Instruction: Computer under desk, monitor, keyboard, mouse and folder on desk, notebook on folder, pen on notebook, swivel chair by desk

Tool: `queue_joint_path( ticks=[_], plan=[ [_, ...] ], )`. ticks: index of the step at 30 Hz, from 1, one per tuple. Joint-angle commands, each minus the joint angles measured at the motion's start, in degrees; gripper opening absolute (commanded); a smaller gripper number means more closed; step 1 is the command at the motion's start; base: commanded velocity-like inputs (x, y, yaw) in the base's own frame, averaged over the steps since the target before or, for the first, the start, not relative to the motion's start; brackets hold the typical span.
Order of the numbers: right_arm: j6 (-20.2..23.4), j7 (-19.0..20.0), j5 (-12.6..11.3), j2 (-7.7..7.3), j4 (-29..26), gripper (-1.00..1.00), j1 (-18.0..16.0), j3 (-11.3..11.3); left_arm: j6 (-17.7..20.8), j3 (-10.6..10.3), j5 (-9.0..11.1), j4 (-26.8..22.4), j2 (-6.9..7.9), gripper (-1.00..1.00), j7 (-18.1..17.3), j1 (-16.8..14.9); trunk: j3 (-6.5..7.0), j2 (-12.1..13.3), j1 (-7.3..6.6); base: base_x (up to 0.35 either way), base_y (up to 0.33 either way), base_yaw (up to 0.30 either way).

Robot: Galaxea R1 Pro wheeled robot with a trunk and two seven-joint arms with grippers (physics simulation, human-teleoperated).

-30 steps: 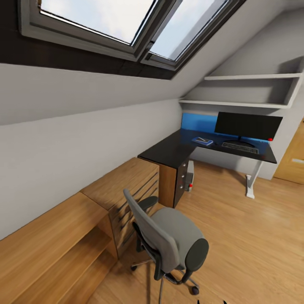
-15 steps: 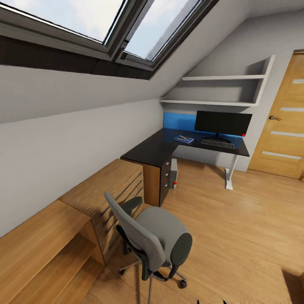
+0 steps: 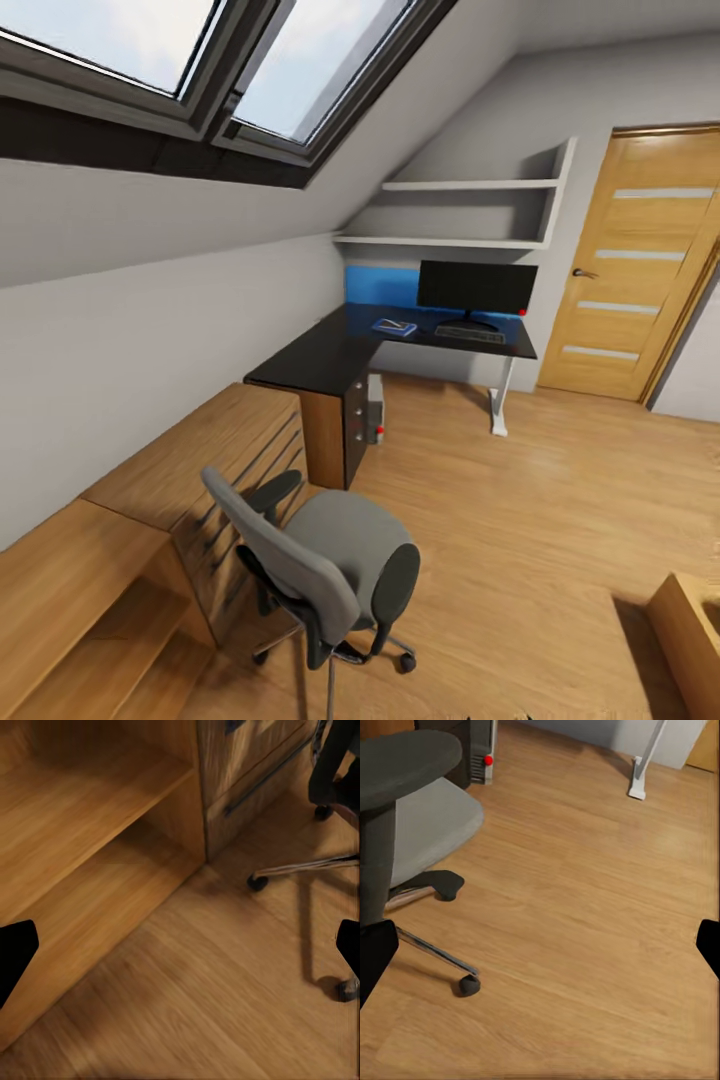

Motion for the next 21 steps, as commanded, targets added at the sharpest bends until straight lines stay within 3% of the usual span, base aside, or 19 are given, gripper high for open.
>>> queue_joint_path(
  ticks=[1,13,21],
  plan=[
    [-0.09,-0.31,-0.25,0.05,0.04,1.00,-0.06,0.50,-0.11,-0.50,0.24,-0.01,0.00,1.00,0.35,-0.03,-0.13,-0.13,0.03,0.000,0.144,-0.278],
    [-0.14,-0.31,-0.25,0.01,0.03,1.00,-0.06,0.48,-0.11,-0.50,0.24,0.01,0.00,1.00,0.35,-0.03,-0.13,-0.13,0.03,0.000,0.237,-0.278],
    [-0.08,-0.31,-0.25,0.02,0.03,1.00,-0.06,0.44,-0.11,-0.50,0.24,-0.01,0.07,1.00,0.35,-0.03,-0.13,-0.13,0.03,0.000,0.063,-0.283]
  ],
)
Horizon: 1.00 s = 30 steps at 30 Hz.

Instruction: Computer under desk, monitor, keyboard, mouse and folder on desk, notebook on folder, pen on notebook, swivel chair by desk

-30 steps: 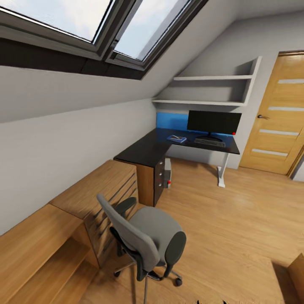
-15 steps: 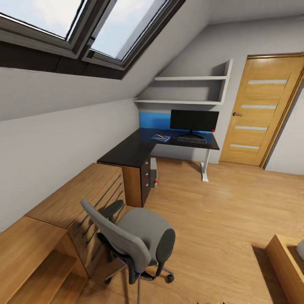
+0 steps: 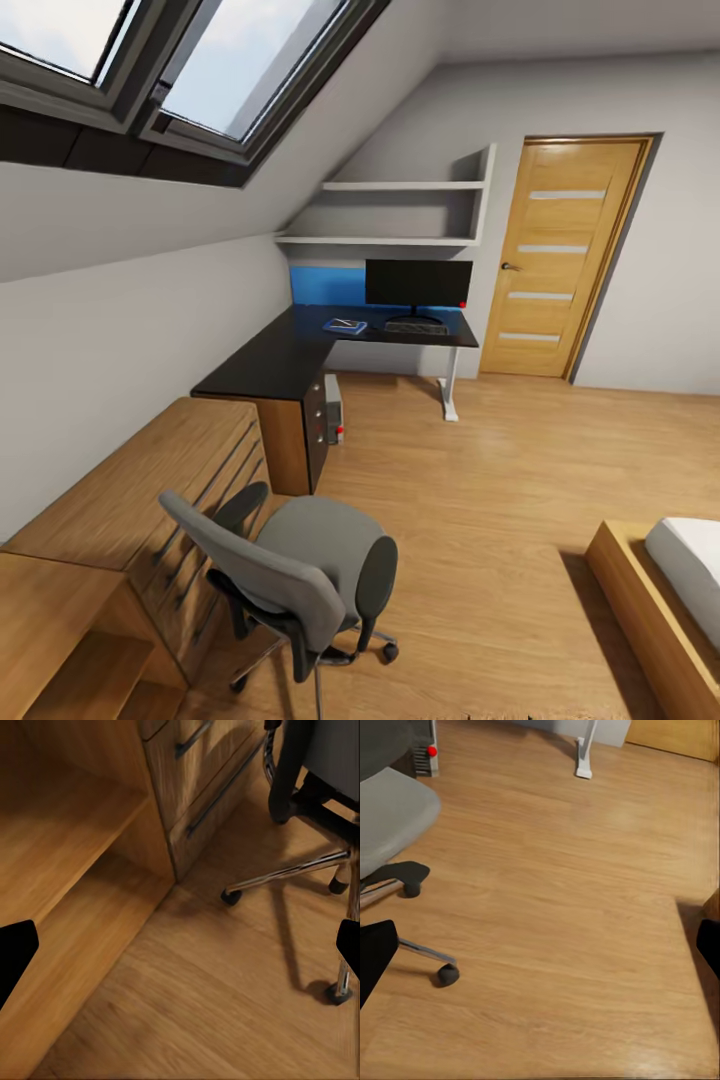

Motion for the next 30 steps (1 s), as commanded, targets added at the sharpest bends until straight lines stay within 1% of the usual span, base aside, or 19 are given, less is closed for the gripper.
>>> queue_joint_path(
  ticks=[1,9,13,19,25,30],
  plan=[
    [-0.07,-0.31,-0.25,0.02,0.05,1.00,-0.06,0.48,-0.11,-0.50,0.24,-0.01,0.00,1.00,0.35,-0.03,-0.13,-0.13,0.04,0.000,0.016,-0.292],
    [0.27,-0.32,-0.28,0.08,0.06,1.00,-0.06,0.51,-0.11,-0.50,0.24,-0.01,0.00,1.00,0.34,-0.03,-0.31,-0.13,0.04,0.000,0.013,-0.283],
    [0.33,-0.31,-0.26,0.09,0.10,1.00,-0.06,0.55,-0.11,-0.50,0.24,-0.01,0.01,1.00,0.33,-0.03,-0.46,-0.13,0.04,-0.040,0.164,-0.173],
    [0.35,-0.31,-0.25,0.10,0.13,1.00,-0.06,0.63,-0.11,-0.50,0.24,-0.01,0.01,1.00,0.30,-0.03,-0.54,-0.13,0.04,-0.090,0.265,-0.052],
    [0.35,-0.31,-0.25,0.13,0.15,1.00,-0.06,0.65,-0.11,-0.50,0.24,-0.01,0.01,1.00,0.26,-0.03,-0.56,-0.13,0.04,-0.033,0.136,-0.009],
    [0.35,-0.31,-0.25,0.13,0.19,1.00,-0.06,0.66,-0.11,-0.50,0.24,-0.01,0.01,1.00,0.26,-0.03,-0.56,-0.13,0.04,-0.003,0.221,-0.001]
  ],
)
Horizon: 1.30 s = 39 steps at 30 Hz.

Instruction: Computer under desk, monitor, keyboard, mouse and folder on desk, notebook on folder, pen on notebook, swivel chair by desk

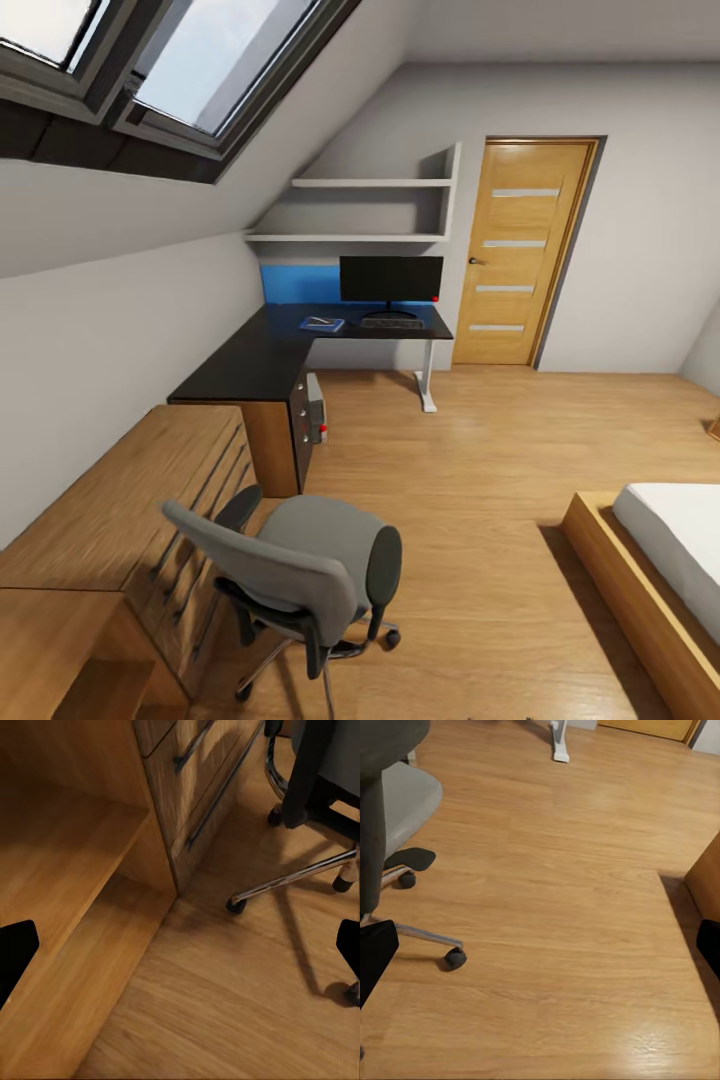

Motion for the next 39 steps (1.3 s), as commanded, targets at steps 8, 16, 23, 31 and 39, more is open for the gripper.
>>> queue_joint_path(
  ticks=[8,16,23,31,39],
  plan=[
    [-0.12,-0.33,-0.25,0.07,0.08,1.00,-0.05,0.50,-0.10,-0.49,0.24,0.01,-0.01,1.00,0.34,-0.05,-0.13,-0.13,0.04,0.000,0.179,0.000],
    [-0.12,-0.30,-0.25,0.06,0.08,1.00,-0.05,0.50,-0.10,-0.49,0.24,0.02,-0.01,1.00,0.34,-0.05,-0.13,-0.13,0.04,0.000,0.046,-0.058],
    [-0.12,-0.30,-0.25,0.05,0.08,1.00,-0.05,0.50,-0.10,-0.49,0.24,0.01,-0.01,1.00,0.34,-0.05,-0.13,-0.13,0.04,0.000,0.077,-0.226],
    [-0.12,-0.32,-0.25,0.09,0.08,1.00,-0.05,0.50,-0.10,-0.49,0.24,0.01,-0.01,1.00,0.34,-0.05,-0.13,-0.13,0.04,-0.016,0.185,-0.059],
    [-0.12,-0.33,-0.25,0.10,0.08,1.00,-0.05,0.50,-0.10,-0.49,0.24,0.01,-0.01,1.00,0.34,-0.05,-0.13,-0.13,0.04,-0.114,0.162,-0.006]
  ],
)
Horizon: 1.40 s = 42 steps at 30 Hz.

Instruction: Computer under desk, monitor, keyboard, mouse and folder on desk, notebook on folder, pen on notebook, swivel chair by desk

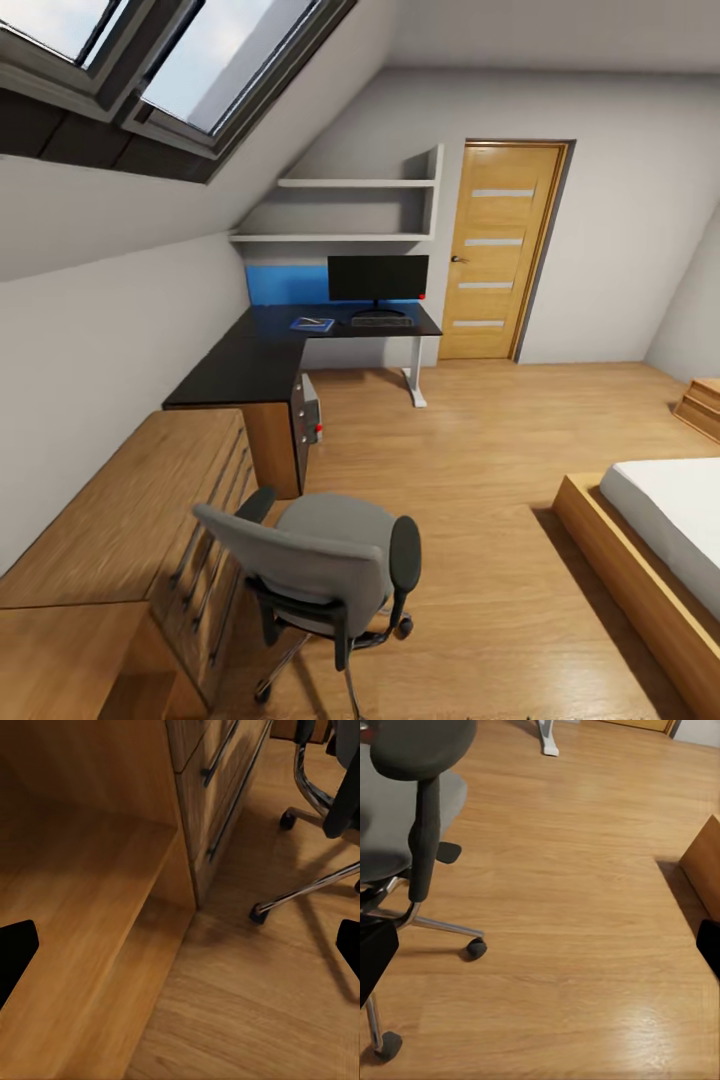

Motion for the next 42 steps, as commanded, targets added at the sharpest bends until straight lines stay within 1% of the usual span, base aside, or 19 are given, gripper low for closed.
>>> queue_joint_path(
  ticks=[1,11,17,20,29,42],
  plan=[
    [-0.10,-0.32,-0.25,0.03,0.04,1.00,-0.05,0.50,-0.11,-0.49,0.24,0.02,-0.01,1.00,0.34,-0.05,-0.13,-0.13,0.03,-0.042,0.057,-0.002],
    [-0.10,-0.32,-0.25,0.08,0.04,1.00,-0.05,0.50,-0.11,-0.49,0.24,0.04,-0.01,1.00,0.34,-0.05,-0.13,-0.13,0.03,-0.124,0.113,0.000],
    [-0.10,-0.31,-0.25,0.08,0.04,1.00,-0.05,0.50,-0.11,-0.49,0.24,0.02,-0.01,1.00,0.34,-0.05,-0.13,-0.13,0.03,-0.042,0.046,0.000],
    [-0.10,-0.22,-0.25,0.02,0.05,1.00,-0.05,0.50,-0.11,-0.49,0.24,0.02,-0.01,1.00,0.34,-0.05,-0.13,-0.13,0.03,-0.080,0.194,-0.009],
    [-0.10,1.52,-0.25,-0.09,0.04,1.00,-0.05,0.50,-0.11,-0.49,0.24,0.02,-0.01,1.00,0.34,-0.05,-0.13,-0.13,0.03,-0.021,0.046,-0.153],
    [-0.10,1.73,-0.26,-0.01,0.04,1.00,-0.05,0.50,-0.11,-0.49,0.24,0.02,-0.01,1.00,0.40,-0.05,-0.13,-0.13,0.03,-0.038,0.026,-0.024]
  ],
)
